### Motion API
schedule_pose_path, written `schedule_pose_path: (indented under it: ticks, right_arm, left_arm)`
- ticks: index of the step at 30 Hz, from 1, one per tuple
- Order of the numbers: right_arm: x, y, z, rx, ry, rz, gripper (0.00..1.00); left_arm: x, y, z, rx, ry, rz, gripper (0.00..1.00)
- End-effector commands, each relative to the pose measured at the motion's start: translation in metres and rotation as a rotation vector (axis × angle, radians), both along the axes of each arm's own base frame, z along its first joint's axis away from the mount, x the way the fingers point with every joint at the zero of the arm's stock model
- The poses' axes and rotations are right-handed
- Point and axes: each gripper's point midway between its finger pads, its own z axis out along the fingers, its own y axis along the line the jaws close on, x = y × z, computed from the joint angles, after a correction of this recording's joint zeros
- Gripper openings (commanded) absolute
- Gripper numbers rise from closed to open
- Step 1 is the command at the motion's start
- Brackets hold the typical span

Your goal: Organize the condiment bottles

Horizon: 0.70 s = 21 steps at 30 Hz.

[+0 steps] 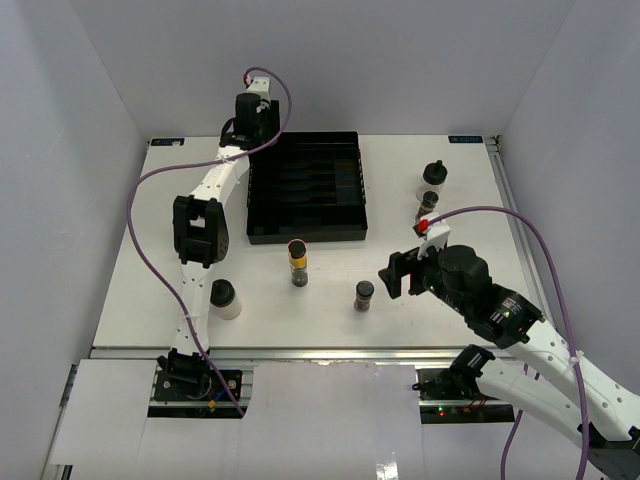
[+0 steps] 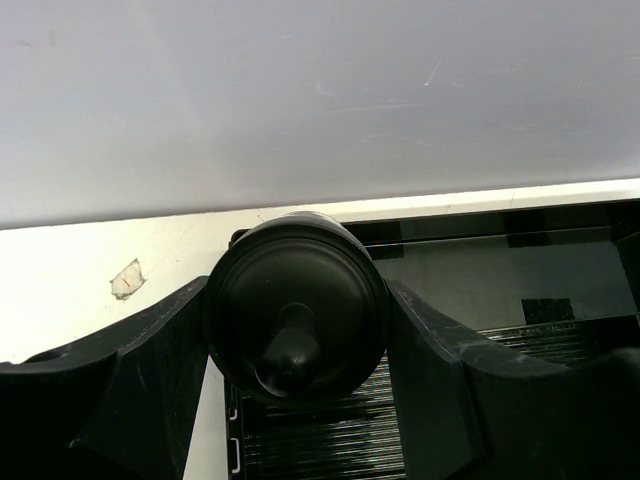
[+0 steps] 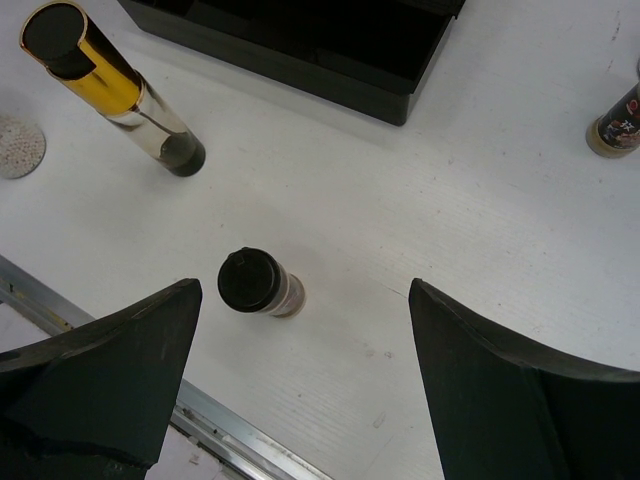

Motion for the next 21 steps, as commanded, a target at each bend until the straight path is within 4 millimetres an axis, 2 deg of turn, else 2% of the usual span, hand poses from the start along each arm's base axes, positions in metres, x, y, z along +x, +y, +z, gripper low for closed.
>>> schedule_pose_path:
  ticks: [1,8,12,14,18,21]
  right_arm:
    - [0.005,0.001,0.016,0.023,-0.049,-0.007,0.91]
    - [0.006,0.001,0.015,0.015,-0.05,-0.01,0.91]
    - [0.007,0.001,0.012,0.011,-0.049,-0.012,0.9]
    - [0.007,0.001,0.01,0.008,-0.045,-0.011,0.9]
    - [0.007,0.001,0.01,0.007,-0.044,-0.013,0.91]
    - [0.007,0.001,0.01,0.007,-0.044,-0.012,0.91]
  left_arm:
    - [0.008,0.004,0.021,-0.005,-0.072,0.003,0.0]
    - [0.012,0.005,0.007,-0.001,-0.059,0.008,0.01]
    - [0.013,0.004,0.003,-0.002,-0.057,0.004,0.09]
    - [0.013,0.004,0.001,0.022,-0.058,-0.007,0.2]
    - [0.014,0.003,0.0,0.027,-0.061,-0.014,0.55]
    - [0.014,0.003,-0.001,0.03,-0.063,-0.017,0.64]
